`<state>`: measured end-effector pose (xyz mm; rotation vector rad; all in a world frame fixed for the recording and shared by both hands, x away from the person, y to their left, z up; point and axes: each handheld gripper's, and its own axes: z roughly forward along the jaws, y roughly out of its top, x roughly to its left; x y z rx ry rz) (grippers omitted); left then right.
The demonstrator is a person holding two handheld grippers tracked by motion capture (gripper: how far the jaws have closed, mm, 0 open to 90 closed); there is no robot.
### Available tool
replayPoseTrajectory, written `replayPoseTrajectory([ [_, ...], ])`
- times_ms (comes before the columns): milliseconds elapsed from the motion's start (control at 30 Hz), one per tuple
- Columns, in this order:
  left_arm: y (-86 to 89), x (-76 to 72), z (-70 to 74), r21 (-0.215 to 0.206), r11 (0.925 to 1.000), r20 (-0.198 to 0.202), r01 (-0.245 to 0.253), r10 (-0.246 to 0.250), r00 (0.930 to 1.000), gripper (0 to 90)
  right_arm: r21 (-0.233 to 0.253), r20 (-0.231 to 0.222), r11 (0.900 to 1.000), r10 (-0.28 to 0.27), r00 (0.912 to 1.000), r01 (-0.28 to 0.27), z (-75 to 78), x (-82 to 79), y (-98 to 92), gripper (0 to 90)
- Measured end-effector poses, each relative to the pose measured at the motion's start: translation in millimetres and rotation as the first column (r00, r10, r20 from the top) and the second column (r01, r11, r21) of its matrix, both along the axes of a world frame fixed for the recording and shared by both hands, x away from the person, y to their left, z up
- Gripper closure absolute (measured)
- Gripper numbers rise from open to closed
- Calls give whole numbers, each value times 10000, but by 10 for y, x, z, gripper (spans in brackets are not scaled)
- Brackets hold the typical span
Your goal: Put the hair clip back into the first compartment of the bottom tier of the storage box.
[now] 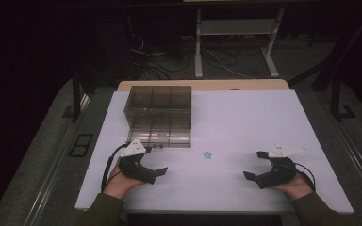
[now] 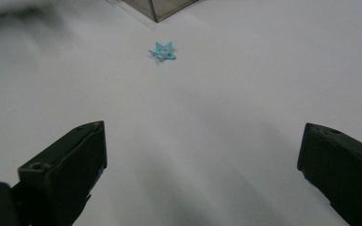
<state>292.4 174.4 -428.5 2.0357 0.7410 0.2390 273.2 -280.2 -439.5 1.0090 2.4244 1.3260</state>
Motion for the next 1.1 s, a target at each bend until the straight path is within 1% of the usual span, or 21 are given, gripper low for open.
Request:
replayPoseTrajectory([
  [233,-10,10,-3,-64,10000,-5,62,-62,10000,0,40,5,10000,1,10000,-1,-2,3,6,14],
  [367,-20,17,-7,-36,9999,-34,115,-115,9999,0,160,-5,9999,-60,10000,60,0,9,5,14],
  [467,-31,20,-4,-90,9998,-10,180,-180,9998,18,121,-46,9999,-44,10000,45,2,3,6,14],
  [533,-37,26,6,-143,9998,7,172,-172,9999,19,184,-19,9998,-52,10000,52,-1,11,13,14],
  [633,-42,41,11,-288,9994,38,190,-189,9998,30,147,-105,9999,-54,9999,55,-7,18,14,14],
  [733,-48,48,14,-305,9993,17,224,-224,9997,38,218,-91,9998,-11,10000,13,-4,14,14,14],
  [767,-51,51,14,-289,9993,50,249,-248,9997,52,222,-86,9997,42,10000,-40,-3,13,19,14],
  [867,-65,57,16,-409,9990,-27,183,-184,9998,62,236,-100,9997,77,9999,-74,-9,23,27,14],
  [967,-69,65,31,-509,9985,66,204,-201,9998,81,310,-145,9995,35,9999,-30,-10,30,27,14],
  [1067,-68,73,38,-633,9977,89,250,-245,9997,127,298,-151,9996,28,9999,-23,-11,29,26,14],
  [1100,-70,76,39,-667,9975,85,253,-247,9997,130,294,-127,9996,60,9999,-56,-10,28,25,14],
])
